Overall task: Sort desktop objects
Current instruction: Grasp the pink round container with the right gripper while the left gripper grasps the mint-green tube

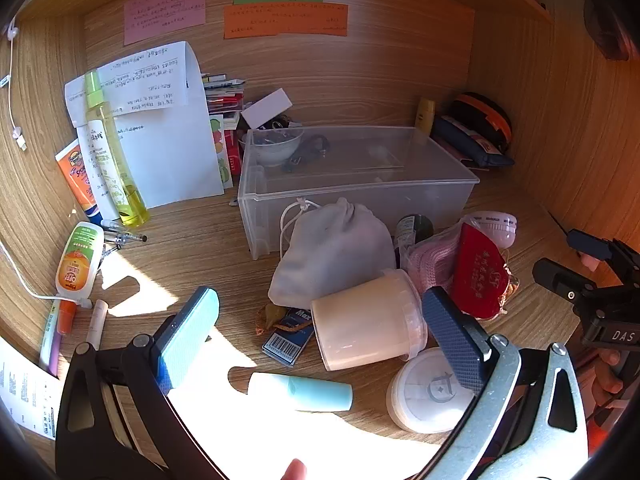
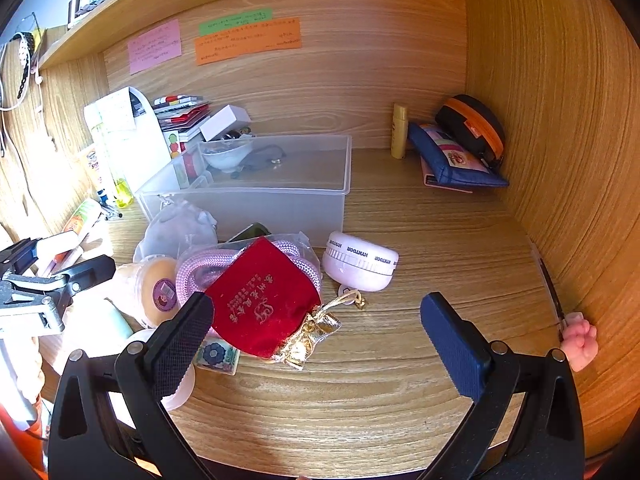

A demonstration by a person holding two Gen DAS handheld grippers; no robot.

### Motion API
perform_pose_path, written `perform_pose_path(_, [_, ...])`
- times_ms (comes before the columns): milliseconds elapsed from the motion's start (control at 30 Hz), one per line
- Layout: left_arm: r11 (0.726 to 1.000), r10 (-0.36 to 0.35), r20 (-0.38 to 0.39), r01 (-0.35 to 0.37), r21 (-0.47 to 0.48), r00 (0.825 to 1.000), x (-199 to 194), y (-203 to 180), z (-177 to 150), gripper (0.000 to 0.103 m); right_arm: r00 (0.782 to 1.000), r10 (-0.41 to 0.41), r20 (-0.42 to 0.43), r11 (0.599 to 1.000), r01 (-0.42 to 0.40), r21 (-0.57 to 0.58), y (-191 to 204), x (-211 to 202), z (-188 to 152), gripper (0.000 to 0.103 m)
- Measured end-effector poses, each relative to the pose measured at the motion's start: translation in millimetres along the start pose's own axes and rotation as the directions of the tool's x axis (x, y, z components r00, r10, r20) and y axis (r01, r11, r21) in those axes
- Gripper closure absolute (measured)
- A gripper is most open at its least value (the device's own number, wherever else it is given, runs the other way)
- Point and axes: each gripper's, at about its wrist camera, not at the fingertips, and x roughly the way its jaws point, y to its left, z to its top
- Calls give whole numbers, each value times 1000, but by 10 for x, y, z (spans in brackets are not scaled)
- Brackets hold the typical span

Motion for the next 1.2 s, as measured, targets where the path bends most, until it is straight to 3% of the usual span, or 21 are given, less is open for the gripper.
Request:
perform_pose_path(367, [996, -30, -42, 27, -80, 999, 83, 151, -60, 0, 999, 40, 10, 999, -40, -22, -189, 125, 138, 0])
perform_pose_path(733, [994, 18, -121, -30, -102, 992, 103, 299, -311, 0, 993, 74, -90, 997, -72, 17, -526, 453, 235, 1])
perform_pose_path(1133, [997, 12, -192, -27, -76, 981, 283, 203, -597, 0, 969, 156, -190, 984, -137, 111, -610, 820, 208, 11])
perform_pose_path(1200, [997, 4, -197, -20, -77, 980, 313, 207, -620, 0, 965, 159, -207, 984, -137, 118, -610, 876, 223, 18])
